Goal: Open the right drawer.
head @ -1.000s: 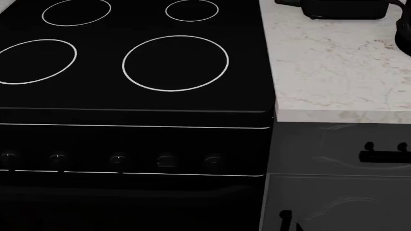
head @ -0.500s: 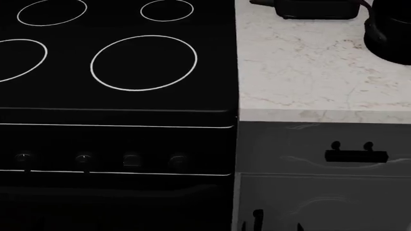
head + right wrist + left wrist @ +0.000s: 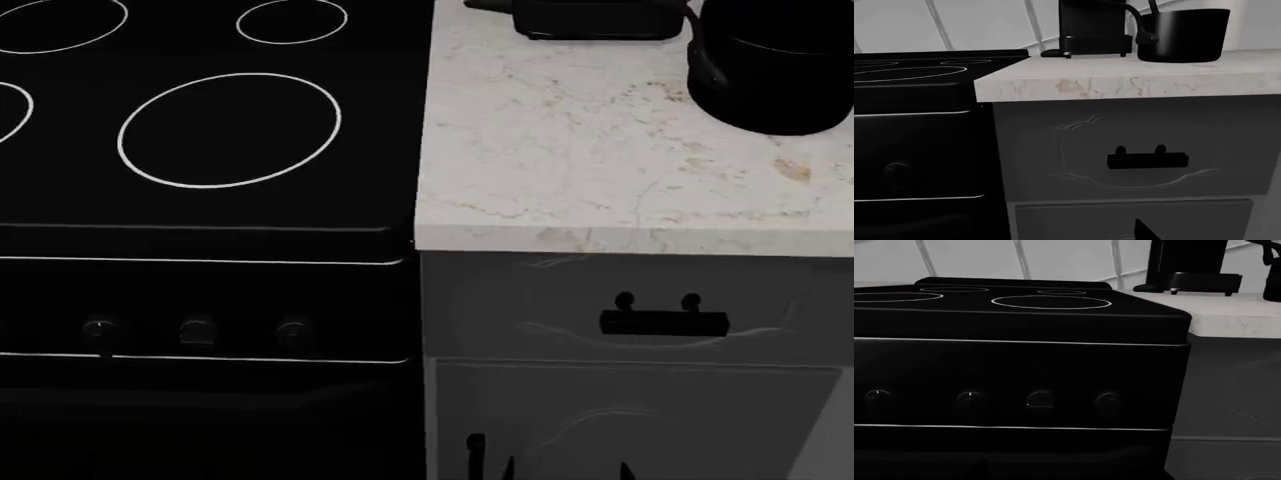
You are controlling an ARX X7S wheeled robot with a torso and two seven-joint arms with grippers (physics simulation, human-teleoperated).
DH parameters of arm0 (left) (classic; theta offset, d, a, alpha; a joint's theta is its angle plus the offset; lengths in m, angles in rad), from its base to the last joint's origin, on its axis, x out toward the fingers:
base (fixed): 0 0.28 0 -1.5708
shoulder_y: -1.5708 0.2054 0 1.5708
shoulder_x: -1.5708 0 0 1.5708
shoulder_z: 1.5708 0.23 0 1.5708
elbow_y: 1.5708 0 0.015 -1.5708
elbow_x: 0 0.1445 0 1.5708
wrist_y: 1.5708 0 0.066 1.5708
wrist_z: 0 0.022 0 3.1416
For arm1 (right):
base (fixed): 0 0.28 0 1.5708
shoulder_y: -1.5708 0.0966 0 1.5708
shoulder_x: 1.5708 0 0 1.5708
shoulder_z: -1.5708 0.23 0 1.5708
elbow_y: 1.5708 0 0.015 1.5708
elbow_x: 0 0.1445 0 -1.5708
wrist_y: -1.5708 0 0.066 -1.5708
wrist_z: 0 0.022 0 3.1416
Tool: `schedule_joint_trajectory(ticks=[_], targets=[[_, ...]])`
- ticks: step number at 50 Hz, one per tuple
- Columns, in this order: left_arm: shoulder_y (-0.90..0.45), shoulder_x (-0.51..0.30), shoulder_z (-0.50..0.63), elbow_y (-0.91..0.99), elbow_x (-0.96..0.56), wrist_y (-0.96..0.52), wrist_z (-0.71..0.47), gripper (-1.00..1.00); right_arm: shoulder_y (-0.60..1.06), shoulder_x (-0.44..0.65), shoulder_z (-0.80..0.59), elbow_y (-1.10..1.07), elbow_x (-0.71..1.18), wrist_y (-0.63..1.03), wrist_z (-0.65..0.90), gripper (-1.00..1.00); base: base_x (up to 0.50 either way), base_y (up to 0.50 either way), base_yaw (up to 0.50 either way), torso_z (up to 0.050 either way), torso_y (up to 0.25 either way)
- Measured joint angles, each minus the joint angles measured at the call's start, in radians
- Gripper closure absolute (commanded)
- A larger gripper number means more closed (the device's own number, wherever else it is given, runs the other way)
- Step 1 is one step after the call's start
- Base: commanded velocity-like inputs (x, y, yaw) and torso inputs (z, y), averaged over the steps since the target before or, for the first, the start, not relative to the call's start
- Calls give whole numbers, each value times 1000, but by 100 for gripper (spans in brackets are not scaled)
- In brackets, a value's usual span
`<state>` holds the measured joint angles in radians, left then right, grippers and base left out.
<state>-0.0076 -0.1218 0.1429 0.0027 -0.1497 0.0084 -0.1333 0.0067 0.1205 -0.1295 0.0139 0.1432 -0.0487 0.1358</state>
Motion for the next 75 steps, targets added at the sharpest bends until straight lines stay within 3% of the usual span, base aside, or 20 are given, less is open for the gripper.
schedule_joint_trajectory(ticks=[38,75], targets=[[-4,-26,34,1,-20,-2,-31,-100,10,25,-29,19,27,-20,25,-100,0,-236,0,0,0],[-5,-52,72,-1,-11,33,-53,-100,13,42,-50,39,43,-50,49,-100,0,-2,0,0,-25]])
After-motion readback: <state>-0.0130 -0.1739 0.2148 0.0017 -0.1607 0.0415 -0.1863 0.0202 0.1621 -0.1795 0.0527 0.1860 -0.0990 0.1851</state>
